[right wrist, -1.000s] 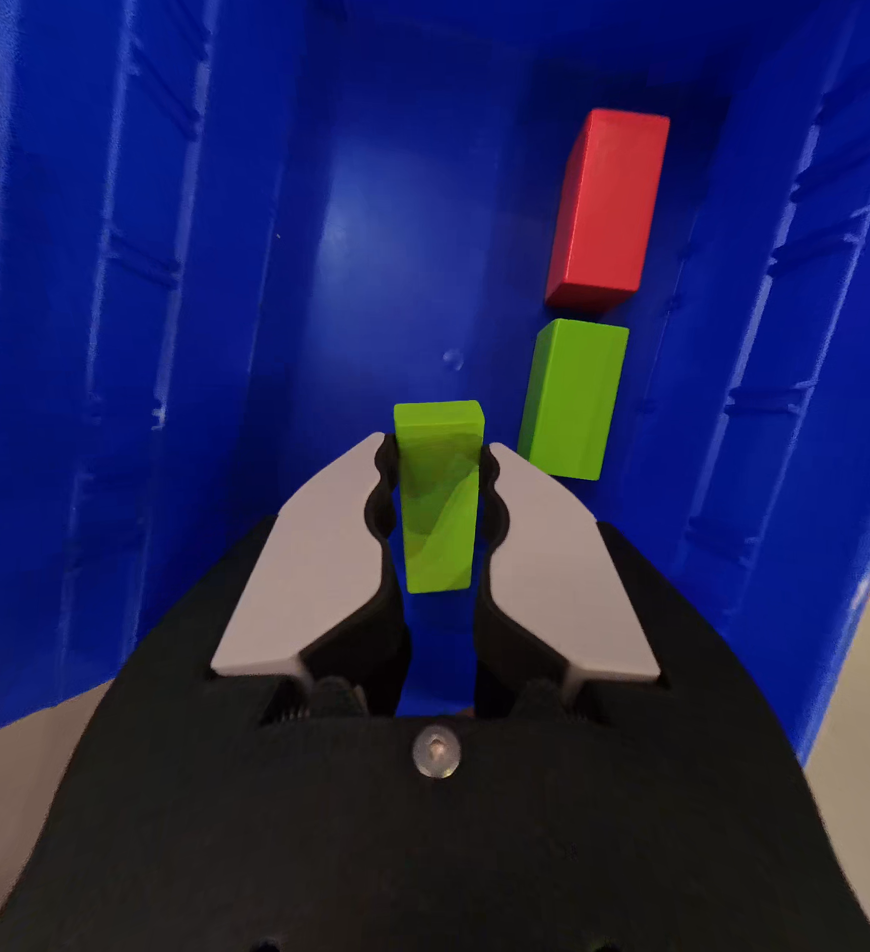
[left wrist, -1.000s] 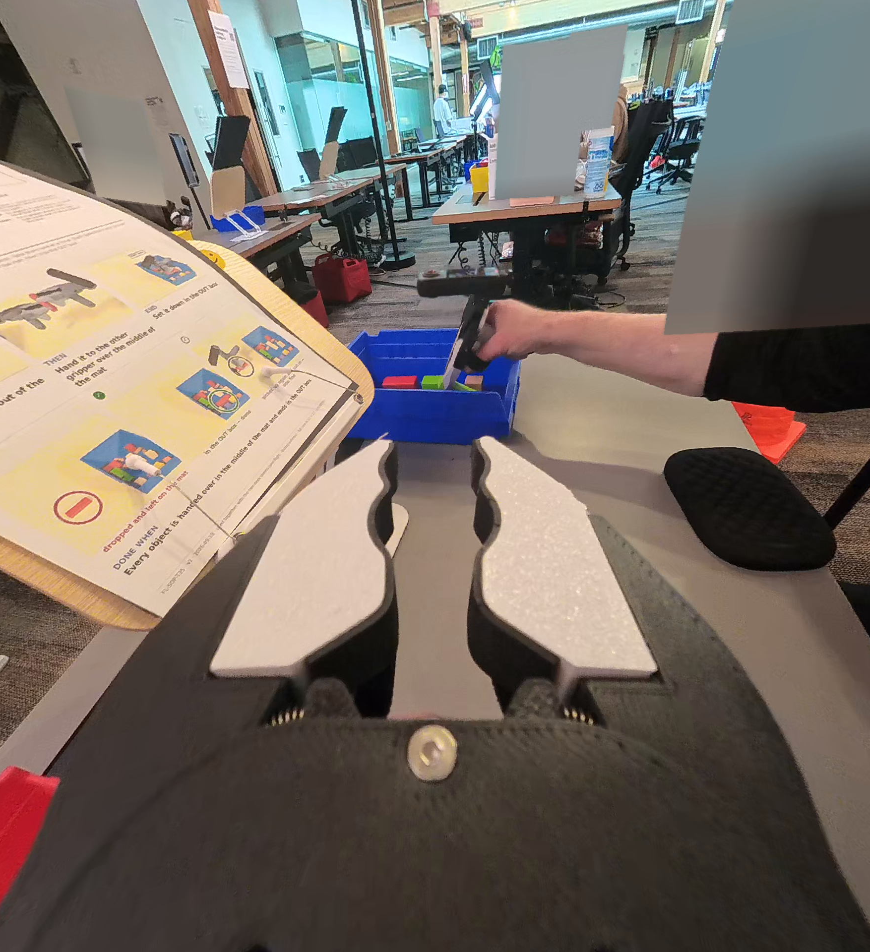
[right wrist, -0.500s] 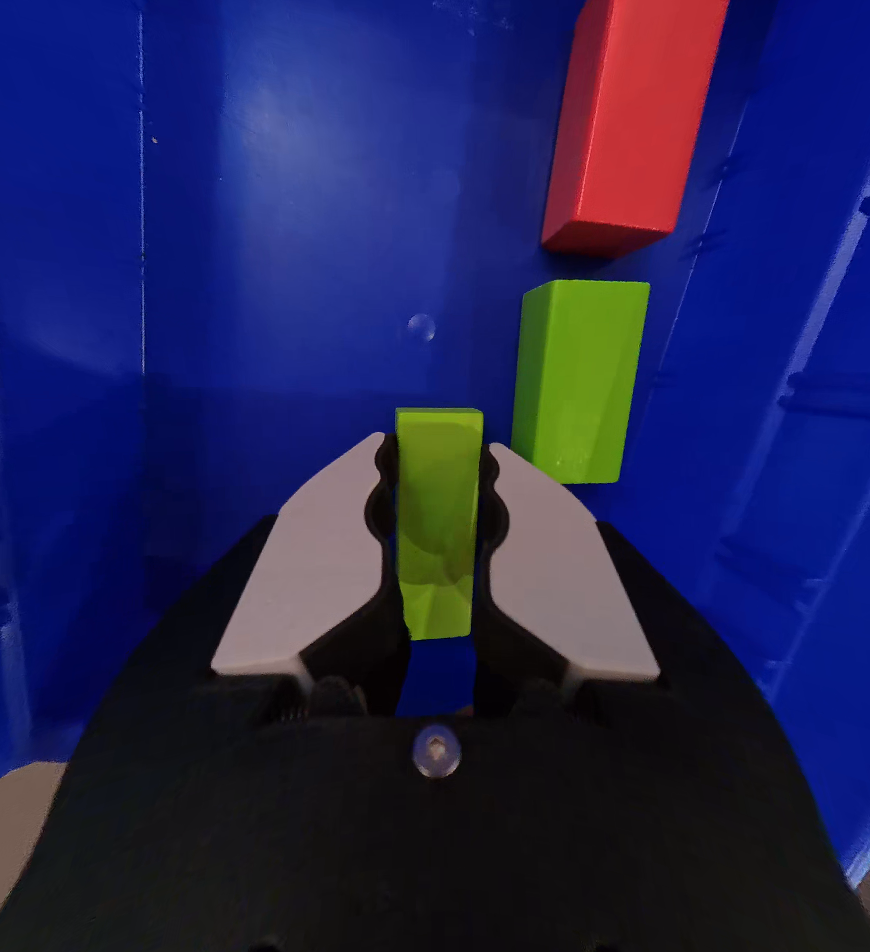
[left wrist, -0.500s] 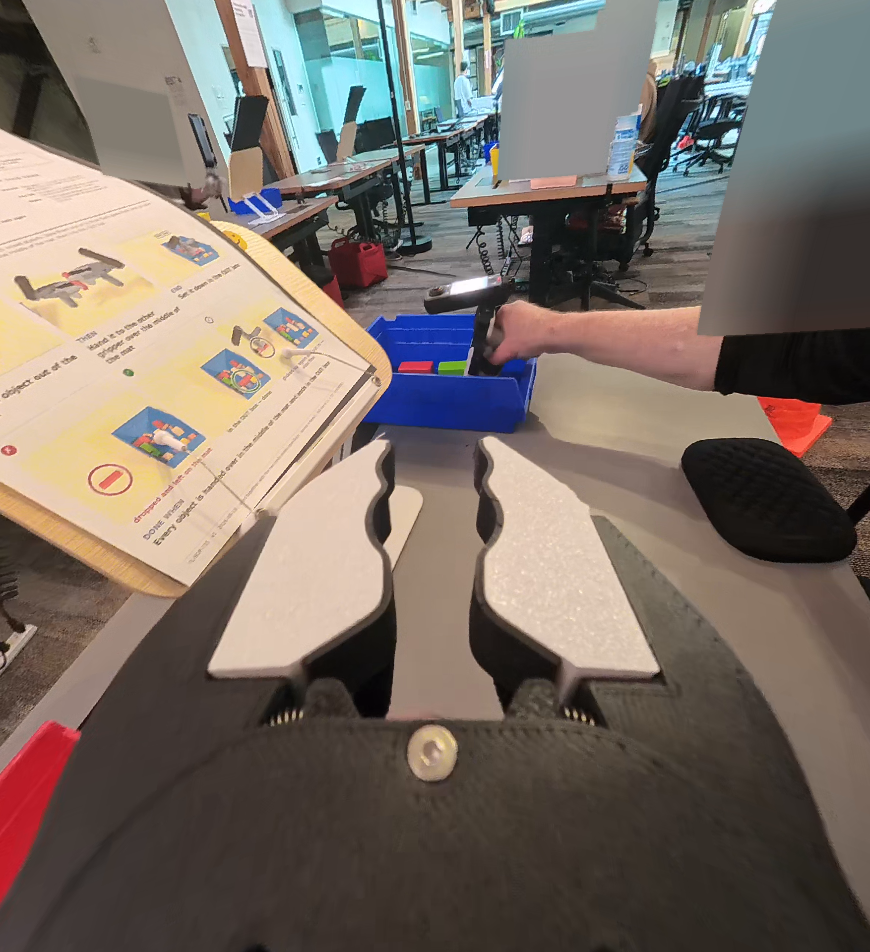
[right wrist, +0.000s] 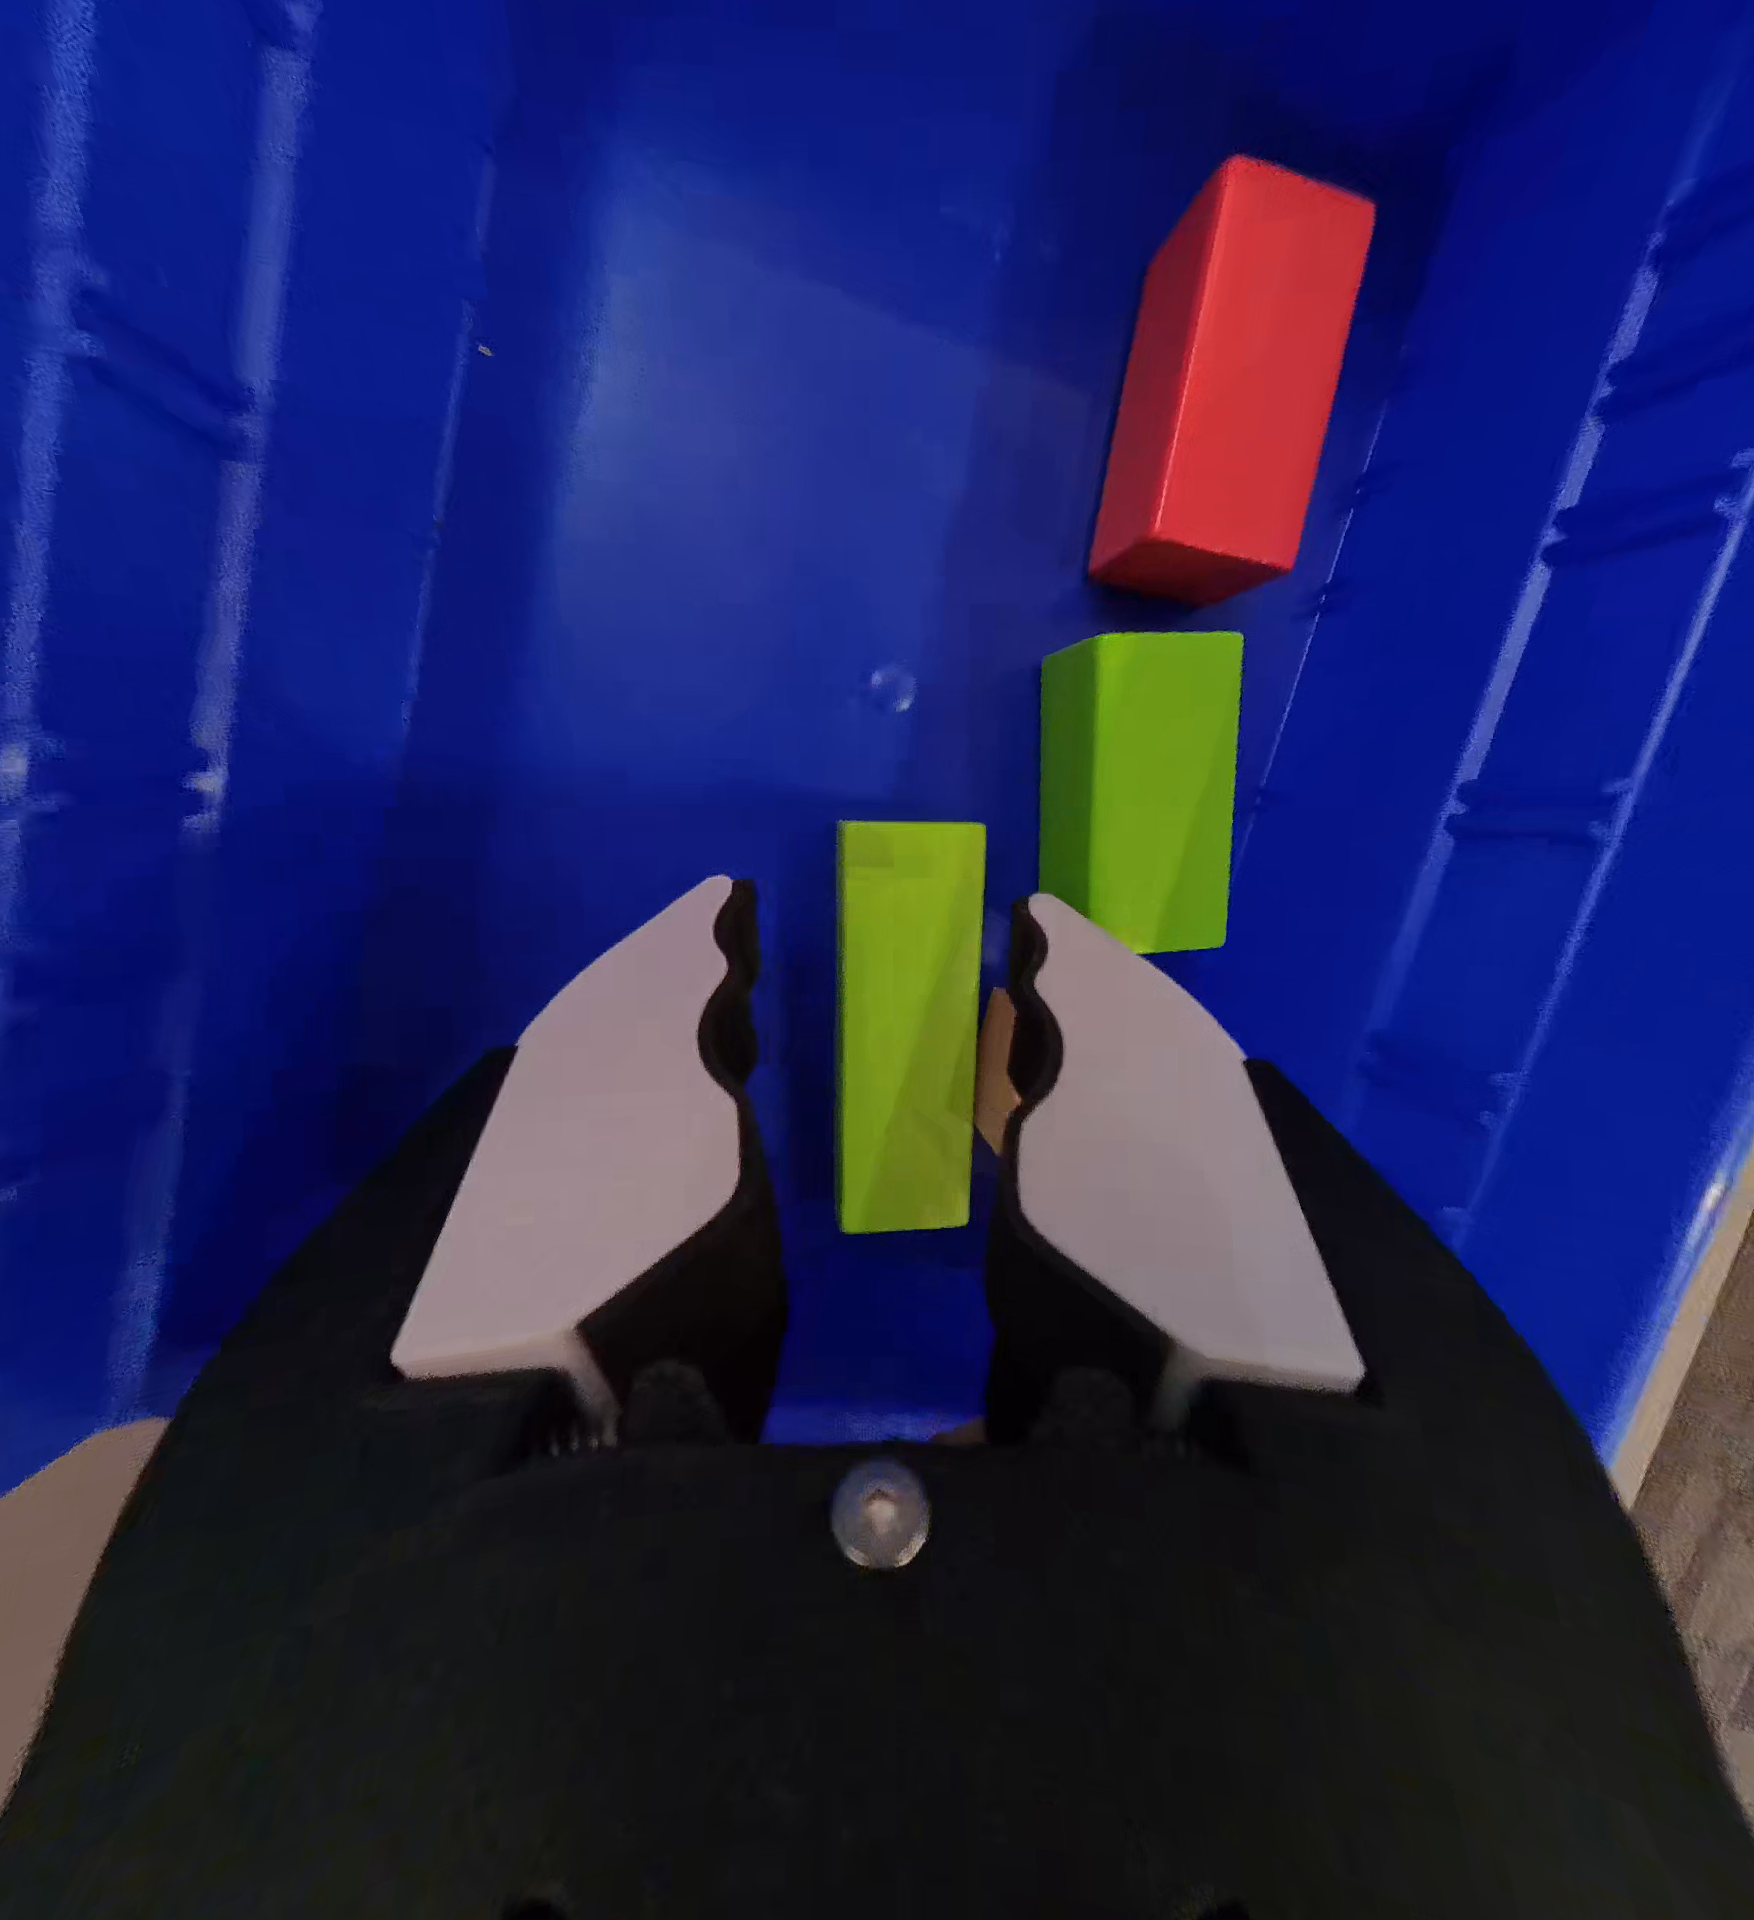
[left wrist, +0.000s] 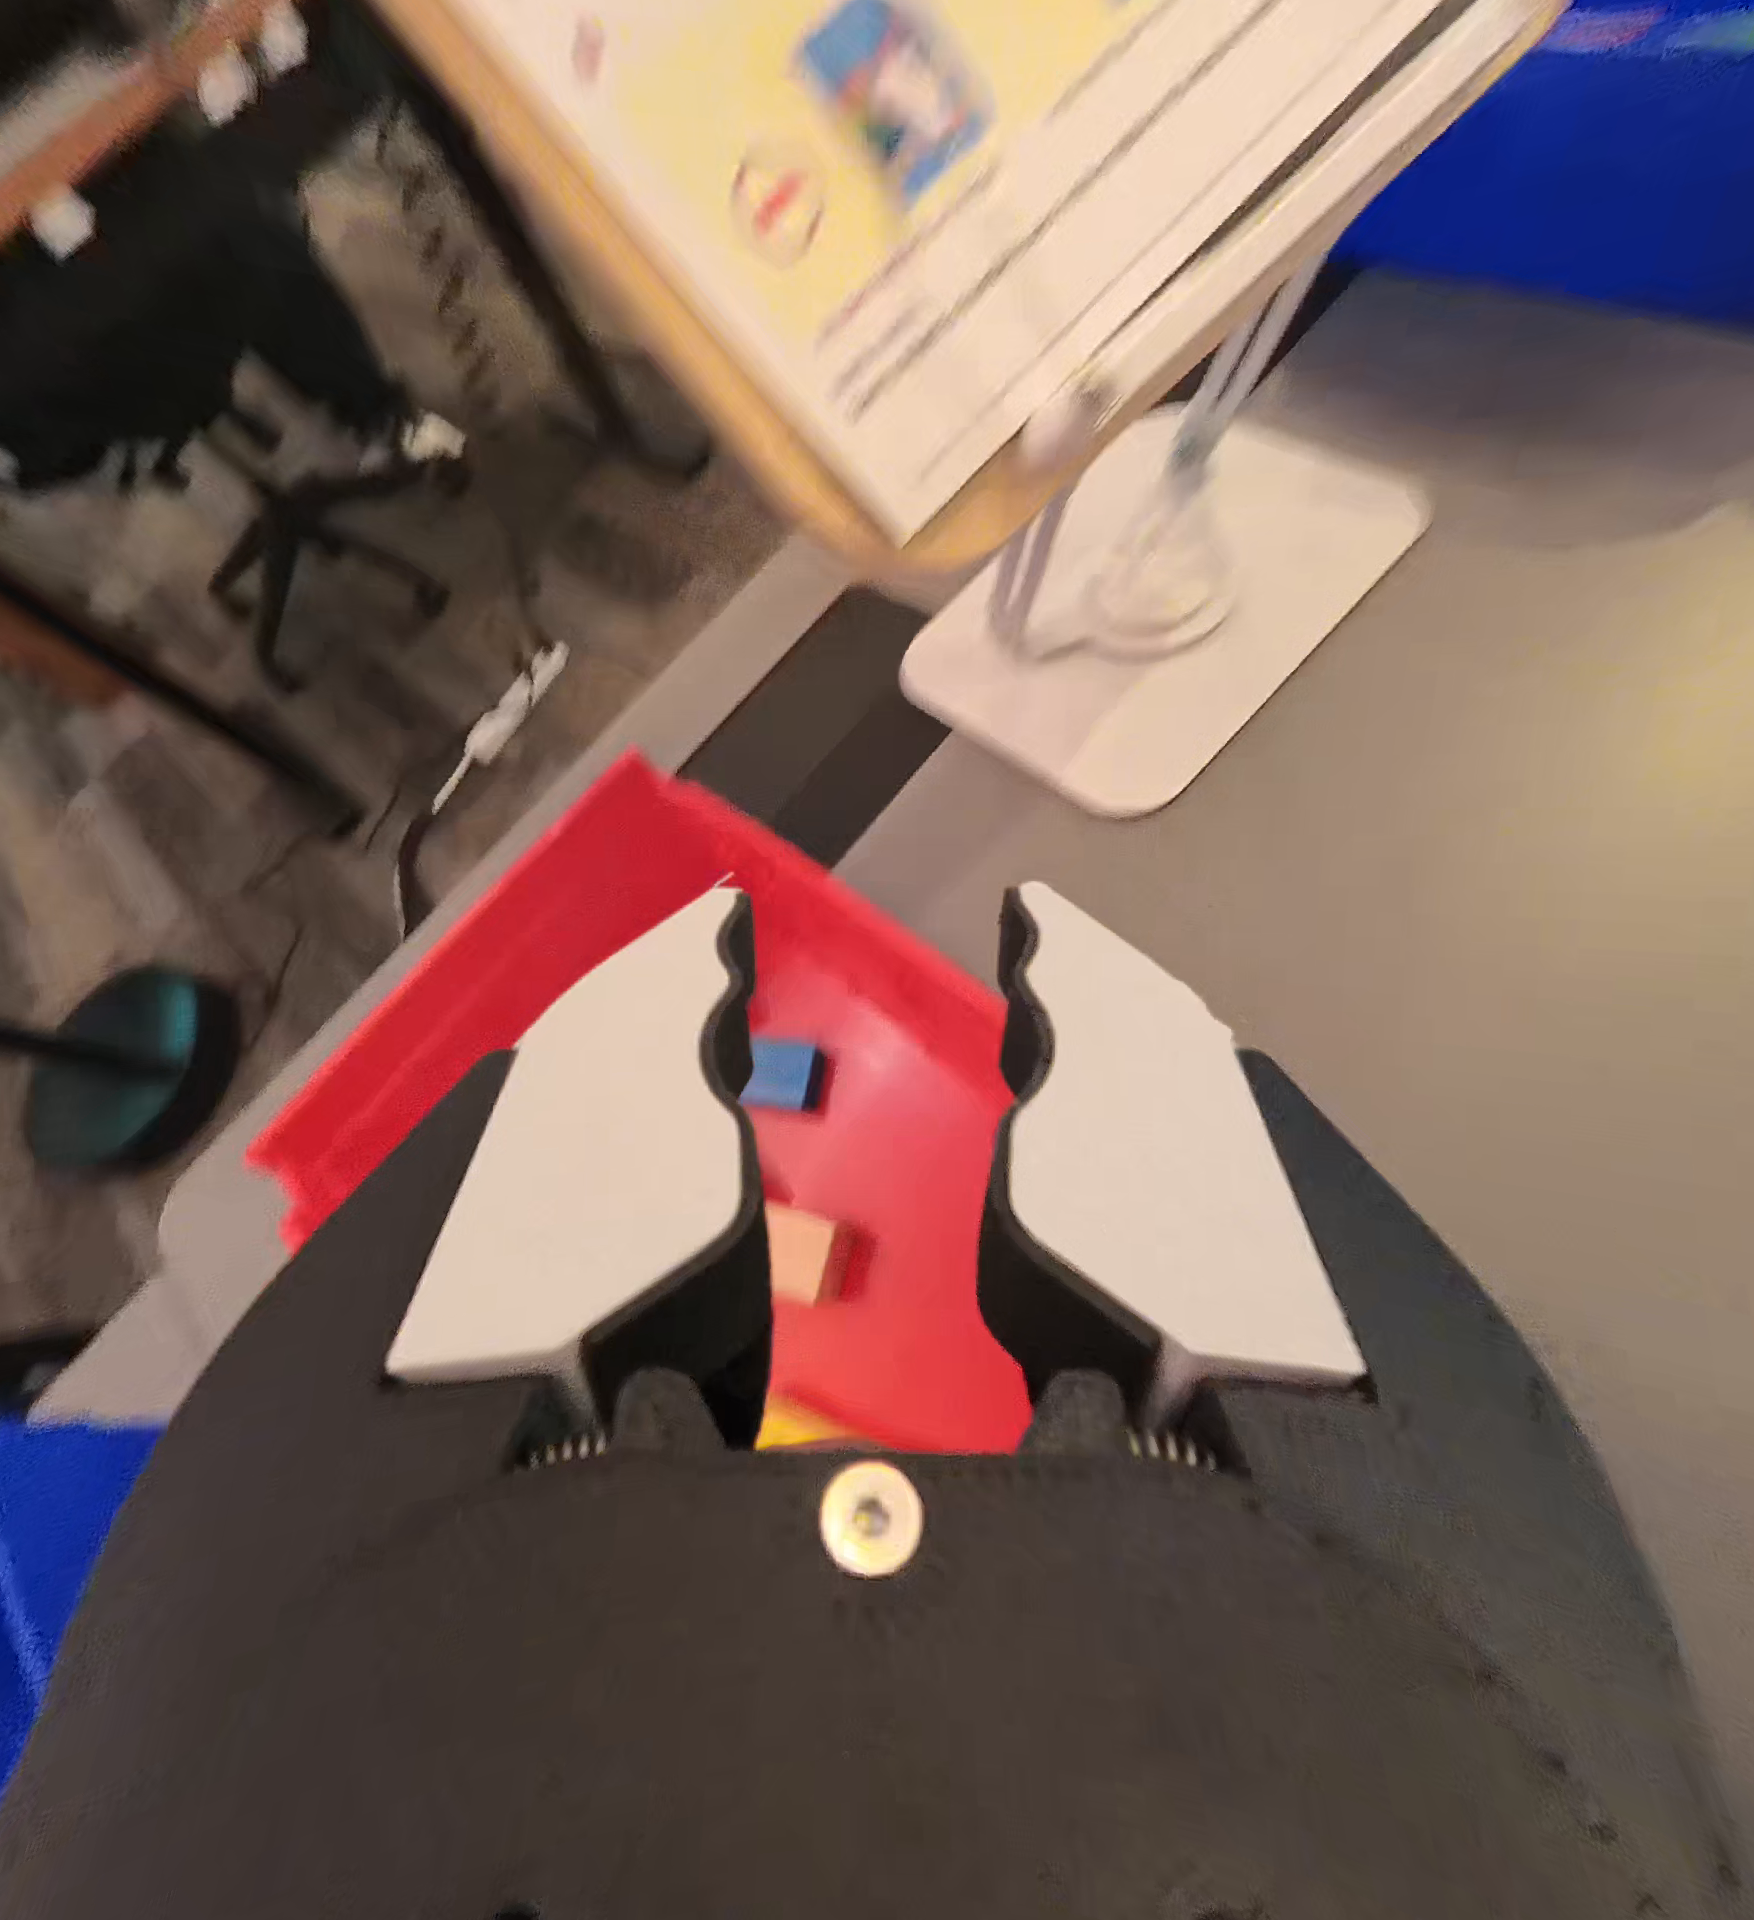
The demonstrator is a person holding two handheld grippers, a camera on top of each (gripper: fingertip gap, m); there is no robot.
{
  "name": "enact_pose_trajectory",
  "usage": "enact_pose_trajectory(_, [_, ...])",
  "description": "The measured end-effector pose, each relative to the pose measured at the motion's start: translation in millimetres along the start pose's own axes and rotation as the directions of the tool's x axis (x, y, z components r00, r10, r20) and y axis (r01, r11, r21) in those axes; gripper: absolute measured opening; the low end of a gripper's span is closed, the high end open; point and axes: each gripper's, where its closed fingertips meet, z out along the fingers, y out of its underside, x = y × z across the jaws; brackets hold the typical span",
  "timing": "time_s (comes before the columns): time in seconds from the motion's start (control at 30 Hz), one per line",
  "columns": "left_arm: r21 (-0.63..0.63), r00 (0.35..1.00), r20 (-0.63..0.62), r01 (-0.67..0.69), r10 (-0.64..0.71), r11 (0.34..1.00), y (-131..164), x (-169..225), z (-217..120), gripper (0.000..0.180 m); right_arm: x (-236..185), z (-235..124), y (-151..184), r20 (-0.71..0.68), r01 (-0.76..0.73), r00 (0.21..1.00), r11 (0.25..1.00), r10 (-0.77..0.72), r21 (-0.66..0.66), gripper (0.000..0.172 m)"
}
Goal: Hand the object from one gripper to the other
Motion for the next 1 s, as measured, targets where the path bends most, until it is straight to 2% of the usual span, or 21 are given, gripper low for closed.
enact_pose_trajectory(0.03, [-0.072, 0.999, 0.036, 0.023, -0.02, 0.997, 17.7, -10.4, 5.0, 0.046, -3.1, -5.2, -2.5, 0.003, 0.011, 1.0, 1.0, -0.011, 0.015, 0.045])
enact_pose_trajectory(0.13, [-0.378, 0.996, 0.093, 0.035, 0.0, 0.925, 87.9, -29.0, 17.9, 0.053, -12.0, -19.3, -10.6, 0.009, 0.037, 0.999, 0.997, -0.038, 0.062, 0.044])
enact_pose_trajectory(0.2, [-0.496, 0.998, 0.064, 0.038, -0.007, 0.867, 125.1, -30.4, 27.3, 0.056, -17.7, -26.3, -14.6, 0.017, 0.05, 0.999, 0.995, -0.051, 0.083, 0.043])
enact_pose_trajectory(0.27, [-0.556, 0.998, 0.053, 0.045, -0.019, 0.83, 149.7, -33.6, 38.5, 0.059, -24.1, -32.2, -18.6, 0.029, 0.061, 0.997, 0.993, -0.065, 0.102, 0.042])
enact_pose_trajectory(0.4, [-0.584, 1.0, 0.023, 0.024, -0.013, 0.811, 169.2, -30.8, 63.4, 0.065, -33.1, -40.6, -24.9, 0.041, 0.089, 0.995, 0.987, -0.096, 0.134, 0.041])
enact_pose_trajectory(0.53, [-0.704, 0.998, 0.023, 0.056, -0.056, 0.708, 201.6, -25.1, 74.4, 0.063, -40.6, -44.9, -28.3, 0.054, 0.115, 0.991, 0.98, -0.125, 0.161, 0.04])
enact_pose_trajectory(0.63, [-0.714, 0.988, 0.084, 0.15, -0.129, 0.684, 208.1, -30.0, 75.5, 0.046, -43.5, -46.2, -28.2, 0.059, 0.124, 0.989, 0.978, -0.136, 0.169, 0.04])
enact_pose_trajectory(0.8, [-0.7, 0.979, 0.089, 0.191, -0.182, 0.688, 207.5, -28.8, 74.7, 0.044, -51.5, -57.8, -33.0, 0.07, 0.133, 0.986, 0.967, -0.151, 0.217, 0.038])
enact_pose_trajectory(0.9, [-0.633, 0.977, 0.089, 0.206, -0.194, 0.746, 193.6, -32.9, 74.2, 0.043, -60.4, -78.0, -42.1, 0.07, 0.145, 0.983, 0.951, -0.17, 0.275, 0.039])
enact_pose_trajectory(1.0, [-0.487, 0.971, 0.065, 0.233, -0.231, 0.842, 158.2, -36.5, 65.9, 0.044, -73.2, -111.5, -51.0, 0.048, 0.175, 0.978, 0.926, -0.203, 0.335, 0.039])
